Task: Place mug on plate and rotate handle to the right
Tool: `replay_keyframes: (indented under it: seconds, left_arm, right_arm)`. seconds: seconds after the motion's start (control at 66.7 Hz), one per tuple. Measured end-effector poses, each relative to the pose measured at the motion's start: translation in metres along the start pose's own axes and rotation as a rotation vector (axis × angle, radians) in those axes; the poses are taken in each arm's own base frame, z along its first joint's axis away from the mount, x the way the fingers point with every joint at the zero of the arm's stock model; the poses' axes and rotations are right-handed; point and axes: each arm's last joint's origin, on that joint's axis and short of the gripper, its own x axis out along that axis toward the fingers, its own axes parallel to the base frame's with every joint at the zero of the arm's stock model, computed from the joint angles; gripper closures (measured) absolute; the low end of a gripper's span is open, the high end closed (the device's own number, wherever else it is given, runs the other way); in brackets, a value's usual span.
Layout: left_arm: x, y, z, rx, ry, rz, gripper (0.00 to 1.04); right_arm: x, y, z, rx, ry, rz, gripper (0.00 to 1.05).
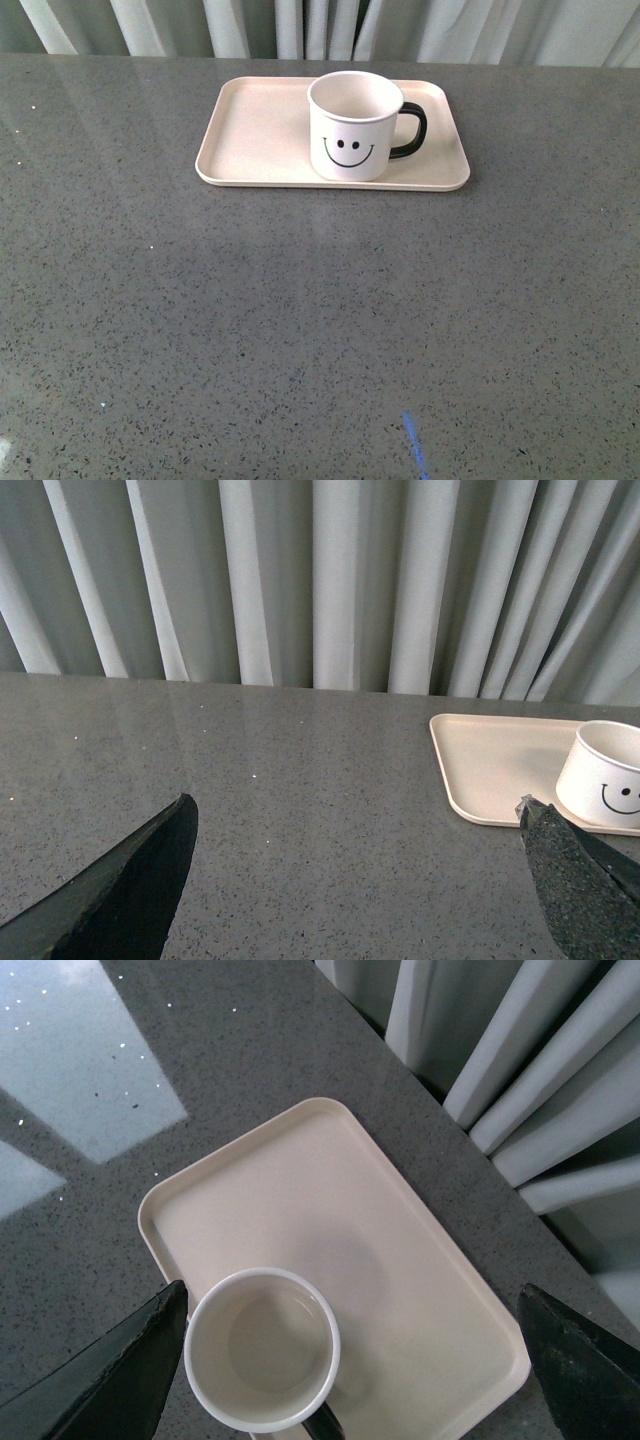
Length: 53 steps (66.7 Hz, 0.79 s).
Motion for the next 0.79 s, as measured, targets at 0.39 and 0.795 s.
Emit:
replay_keyframes:
  seconds: [0.39, 0.795]
  left_arm:
    - [0.000, 0.000, 0.000, 0.000, 0.000, 0.000, 0.09]
    - [0.000, 0.000, 0.000, 0.000, 0.000, 0.000, 0.09]
  right_arm:
    - [-0.069, 0.072, -0.114, 0.338, -0.651, -0.726, 0.79]
    - [-0.115, 0.140, -0.203, 0.367, -0.591, -0.692, 1.03]
